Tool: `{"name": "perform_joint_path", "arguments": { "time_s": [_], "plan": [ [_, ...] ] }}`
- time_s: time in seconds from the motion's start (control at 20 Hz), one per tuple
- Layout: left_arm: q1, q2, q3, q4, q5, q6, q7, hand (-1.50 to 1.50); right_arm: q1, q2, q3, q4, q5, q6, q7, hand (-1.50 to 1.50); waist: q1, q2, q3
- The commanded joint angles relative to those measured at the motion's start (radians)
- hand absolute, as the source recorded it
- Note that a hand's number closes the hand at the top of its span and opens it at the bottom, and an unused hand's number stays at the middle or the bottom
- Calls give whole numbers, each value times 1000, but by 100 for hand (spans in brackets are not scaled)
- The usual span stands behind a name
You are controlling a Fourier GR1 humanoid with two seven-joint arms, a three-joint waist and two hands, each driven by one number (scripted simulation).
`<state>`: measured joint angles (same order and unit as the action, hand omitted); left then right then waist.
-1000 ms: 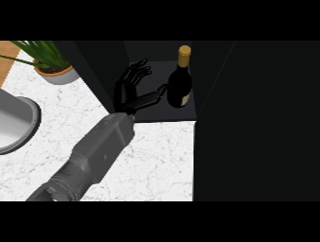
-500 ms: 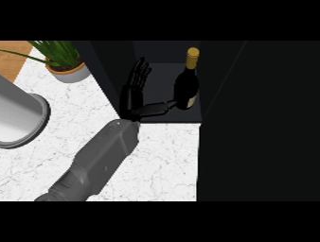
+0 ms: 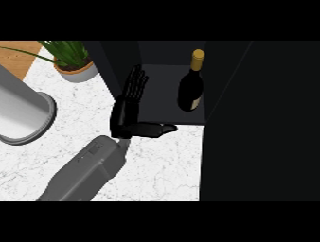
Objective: Pick up the wine, place it into the cabinet and close the cabinet
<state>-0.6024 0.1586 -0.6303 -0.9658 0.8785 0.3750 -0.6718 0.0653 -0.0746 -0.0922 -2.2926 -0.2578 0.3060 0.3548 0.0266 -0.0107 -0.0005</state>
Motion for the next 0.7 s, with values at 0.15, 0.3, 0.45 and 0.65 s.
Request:
{"name": "perform_joint_path", "arguments": {
  "time_s": [0.15,0.3,0.45,0.65],
  "plan": [
    [232,177,-69,-521,-56,124,148,-150,16,19,10,10,-13,8,-24,-150,-4,3,2],
    [304,215,-90,-689,-118,229,195,-150,10,-3,6,-59,-28,-2,34,-150,-15,5,1],
    [378,262,-76,-819,-139,224,239,-150,-15,24,55,-14,32,-11,8,-150,-17,7,1],
    [486,303,-89,-944,-185,241,227,-150,-2,-17,75,-41,35,34,40,150,-18,8,1]
  ]
}}
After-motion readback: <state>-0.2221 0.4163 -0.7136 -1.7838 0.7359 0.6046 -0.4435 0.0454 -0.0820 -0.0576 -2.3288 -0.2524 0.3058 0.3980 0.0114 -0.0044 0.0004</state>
